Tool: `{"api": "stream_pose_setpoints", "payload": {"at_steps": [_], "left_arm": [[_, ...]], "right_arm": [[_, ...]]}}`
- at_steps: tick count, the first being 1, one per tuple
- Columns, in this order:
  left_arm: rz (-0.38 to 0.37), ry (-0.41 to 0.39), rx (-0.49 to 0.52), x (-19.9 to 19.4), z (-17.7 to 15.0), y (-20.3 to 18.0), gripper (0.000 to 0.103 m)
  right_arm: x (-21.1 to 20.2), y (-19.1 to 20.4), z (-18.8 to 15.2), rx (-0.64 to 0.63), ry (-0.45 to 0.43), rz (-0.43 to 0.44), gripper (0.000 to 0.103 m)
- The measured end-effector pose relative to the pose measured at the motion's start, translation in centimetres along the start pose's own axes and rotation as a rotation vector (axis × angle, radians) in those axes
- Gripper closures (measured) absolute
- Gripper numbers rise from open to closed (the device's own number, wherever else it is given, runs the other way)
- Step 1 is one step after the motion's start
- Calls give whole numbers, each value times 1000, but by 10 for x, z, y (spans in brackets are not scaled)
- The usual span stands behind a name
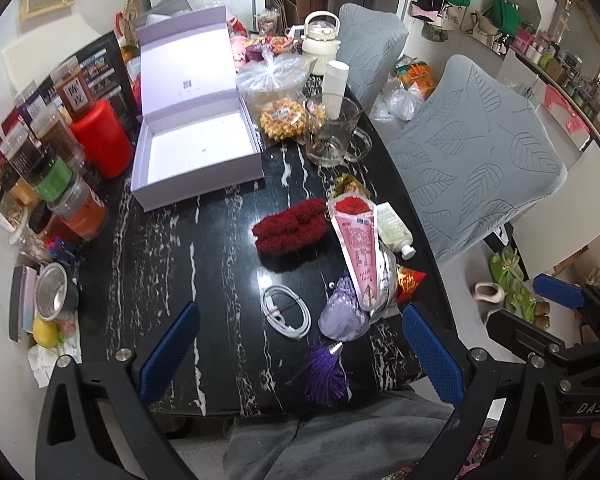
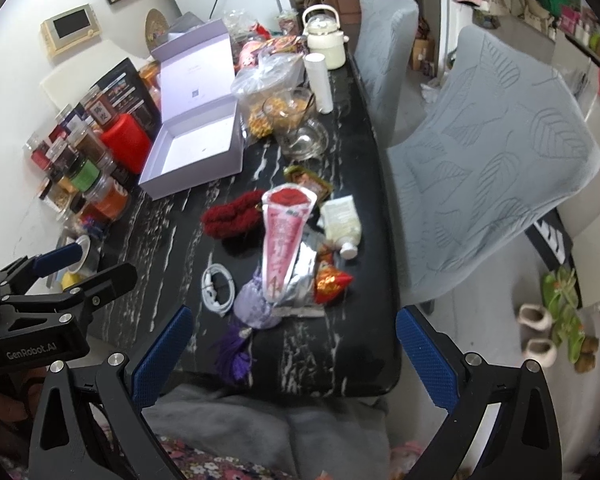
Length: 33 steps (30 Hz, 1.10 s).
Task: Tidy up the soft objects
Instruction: 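Lower the left tool onto the white coiled cable and close it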
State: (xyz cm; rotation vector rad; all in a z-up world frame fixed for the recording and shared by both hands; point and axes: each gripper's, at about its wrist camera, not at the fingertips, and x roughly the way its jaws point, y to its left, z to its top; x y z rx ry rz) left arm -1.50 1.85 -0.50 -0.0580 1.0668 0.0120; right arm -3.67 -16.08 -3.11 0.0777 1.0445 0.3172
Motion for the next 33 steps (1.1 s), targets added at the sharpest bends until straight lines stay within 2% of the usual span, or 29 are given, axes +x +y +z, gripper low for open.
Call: {"api": "stream_pose_setpoints", "payload": {"at_steps": [15, 25, 33], "left_arm": [[-53, 128, 0, 43, -24, 25, 0], [-93, 180, 75, 96, -34, 30, 0], [-82, 216, 128, 141, -43, 33, 0]], "right_arm": [[42, 14, -20, 1, 111, 17, 0], [78, 15, -24, 6, 103, -7, 0], [106, 10, -26, 18, 126, -23, 0]]}}
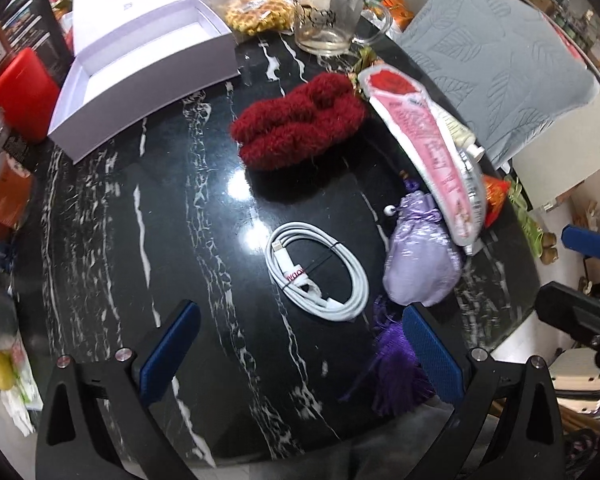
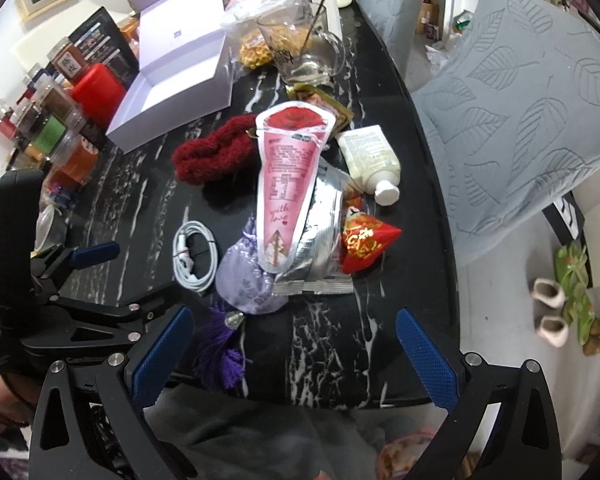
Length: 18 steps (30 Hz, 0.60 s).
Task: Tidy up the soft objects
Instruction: 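Lower the left tool onto the white coiled cable and close it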
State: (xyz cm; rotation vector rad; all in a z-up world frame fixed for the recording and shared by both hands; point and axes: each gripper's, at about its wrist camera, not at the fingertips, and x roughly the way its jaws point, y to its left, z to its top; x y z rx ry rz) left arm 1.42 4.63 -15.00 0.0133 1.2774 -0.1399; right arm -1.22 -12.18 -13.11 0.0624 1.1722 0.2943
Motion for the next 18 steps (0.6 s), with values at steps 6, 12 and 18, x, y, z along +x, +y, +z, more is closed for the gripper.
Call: {"api": "stream_pose_setpoints", "payload": {"at_steps": [6, 12, 18], "left_arm": [[32, -14, 79, 26, 0, -2, 0], [41, -32, 165, 45, 3, 0, 0], [24, -47, 255, 58, 6, -5, 0]], "right_arm": [[18, -2, 0, 16, 17, -6, 0], [27, -1, 0, 27, 24, -15, 0], [32, -1, 0, 47, 34, -29, 0]]}}
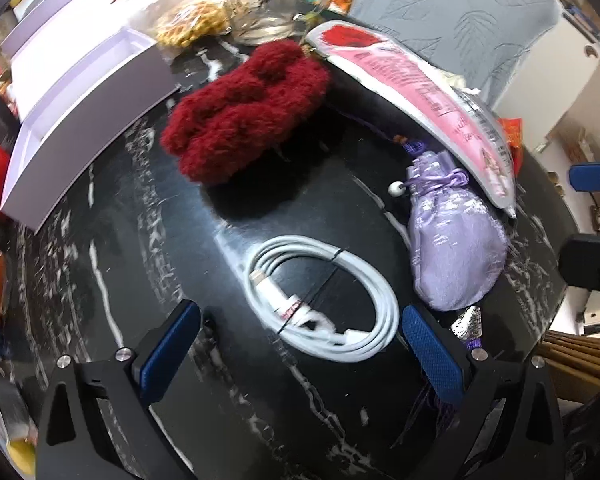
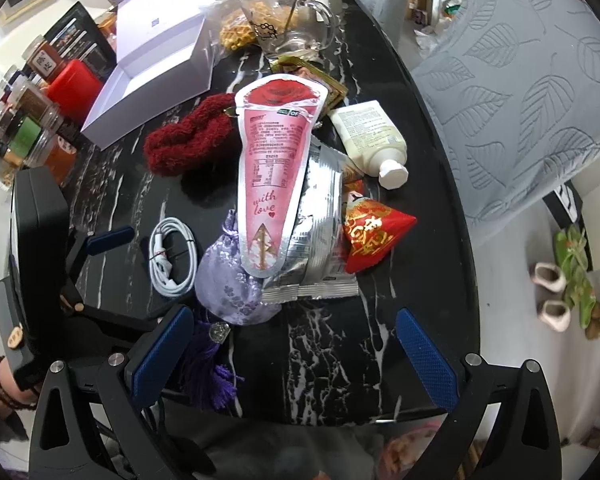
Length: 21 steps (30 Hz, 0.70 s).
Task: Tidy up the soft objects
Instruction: 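Lower the left tool onto the white coiled cable and close it, then grasp the pink rose pouch with the right tool while the left tool holds the cable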
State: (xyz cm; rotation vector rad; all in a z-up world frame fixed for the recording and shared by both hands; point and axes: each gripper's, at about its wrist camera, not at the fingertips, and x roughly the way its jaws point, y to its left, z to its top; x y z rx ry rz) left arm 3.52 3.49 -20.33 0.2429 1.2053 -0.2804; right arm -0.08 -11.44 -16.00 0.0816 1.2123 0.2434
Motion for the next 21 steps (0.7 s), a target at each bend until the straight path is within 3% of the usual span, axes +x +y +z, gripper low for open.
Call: {"api": "stream_pose_setpoints", "payload": {"at_steps": [3, 8, 11, 21], "left_arm": [[-17, -11, 32, 4, 1, -3, 0], [-74, -43, 21, 9, 7, 1, 29], [-69, -82, 10, 2, 5, -1, 30], [-86, -94, -15, -10, 8, 10, 30]], "right_arm": [[2, -1, 1, 8, 3, -9, 0], [5, -3, 3, 24, 8, -15, 0], [6, -2, 5, 25, 6, -17, 0], [1, 1, 15, 19, -30, -27, 0]]}}
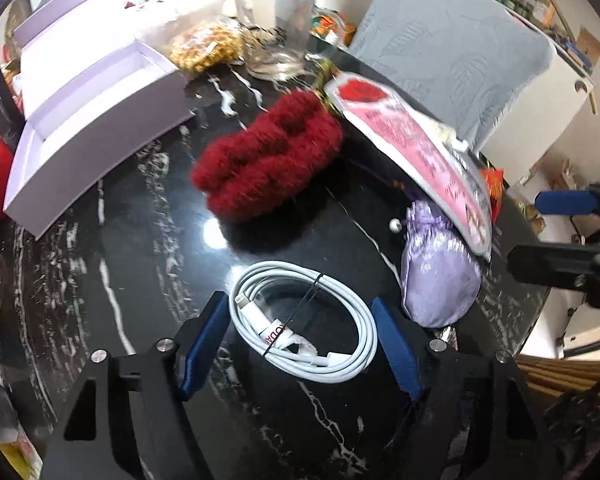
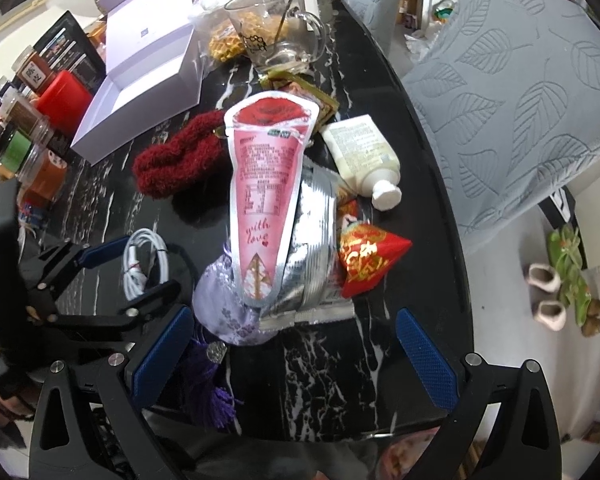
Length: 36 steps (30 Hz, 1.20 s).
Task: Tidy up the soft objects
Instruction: 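Grasp the pink rose pouch with the right tool while the left tool holds the cable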
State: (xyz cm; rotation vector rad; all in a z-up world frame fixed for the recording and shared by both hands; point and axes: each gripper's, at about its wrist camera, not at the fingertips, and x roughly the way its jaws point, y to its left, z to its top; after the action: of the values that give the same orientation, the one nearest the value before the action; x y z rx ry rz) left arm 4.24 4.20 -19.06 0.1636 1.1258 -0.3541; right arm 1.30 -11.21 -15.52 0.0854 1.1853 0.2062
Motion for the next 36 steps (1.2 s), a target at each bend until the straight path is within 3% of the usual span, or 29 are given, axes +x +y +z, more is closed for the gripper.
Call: {"api": "stream_pose_setpoints", "payload": {"at_steps": [5, 14, 25, 31, 33, 36], "left_arm": [[3, -23, -50, -18, 10, 12, 30], [24, -65, -122, -40, 27, 29, 30], [37, -77, -166, -42, 44, 53, 30], [38, -70, -176, -38, 51, 58, 30], [37, -66, -175, -37, 51, 58, 30], [37, -61, -176, -36, 51, 56, 30]], "right_arm": [[-1, 5, 12, -18, -33, 8, 0], [11, 25, 41, -100, -83, -3, 18], [46, 29, 69, -127, -54, -33, 28], [53, 31, 74, -145, -53, -64, 47], [56, 31, 73, -153, -47, -78, 57], [53, 30, 73, -151, -58, -60, 62]]}}
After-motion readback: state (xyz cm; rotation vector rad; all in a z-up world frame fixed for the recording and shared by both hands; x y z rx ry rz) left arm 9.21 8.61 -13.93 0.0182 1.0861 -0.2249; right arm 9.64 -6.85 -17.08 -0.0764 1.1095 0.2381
